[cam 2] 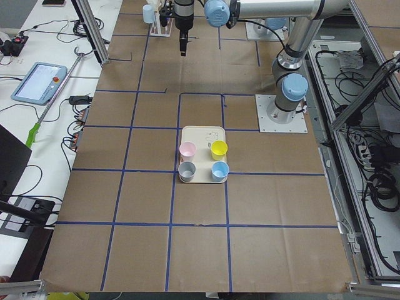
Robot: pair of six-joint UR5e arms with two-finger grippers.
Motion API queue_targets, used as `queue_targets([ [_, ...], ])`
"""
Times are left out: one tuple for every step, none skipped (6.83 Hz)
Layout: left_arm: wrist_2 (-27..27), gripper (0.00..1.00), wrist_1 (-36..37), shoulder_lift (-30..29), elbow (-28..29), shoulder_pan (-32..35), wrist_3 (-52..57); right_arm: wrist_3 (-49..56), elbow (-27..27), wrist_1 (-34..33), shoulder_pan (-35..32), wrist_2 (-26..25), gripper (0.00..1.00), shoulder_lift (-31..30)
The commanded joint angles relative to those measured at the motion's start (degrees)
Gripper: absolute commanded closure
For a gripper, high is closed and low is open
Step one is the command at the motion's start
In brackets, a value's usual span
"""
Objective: Transfer IKEA cup to right arm and place on rack
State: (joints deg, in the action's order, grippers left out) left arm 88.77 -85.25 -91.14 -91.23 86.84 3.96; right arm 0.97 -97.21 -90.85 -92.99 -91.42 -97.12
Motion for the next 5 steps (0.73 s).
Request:
queue_targets([
  [0.0,0.00,0.0,0.0,0.0,0.1,0.0,0.0,-0.1,0.0,0.0,-0.1,0.00,0.1],
  [0.0,0.00,0.0,0.0,0.0,0.1,0.0,0.0,-0.1,0.0,0.0,0.0,0.00,0.0],
  [0.0,0.00,0.0,0.0,0.0,0.1,0.0,0.0,-0.2,0.1,0.0,0.0,0.00,0.0],
  [0.0,0.00,0.0,0.0,0.0,0.0,-0.1,0.0,-0.4,0.0,0.0,-0.1,0.00,0.0],
  [0.0,0.00,0.0,0.0,0.0,0.1,-0.1,0.0,-0.4,0.0,0.0,-0.1,0.00,0.0],
])
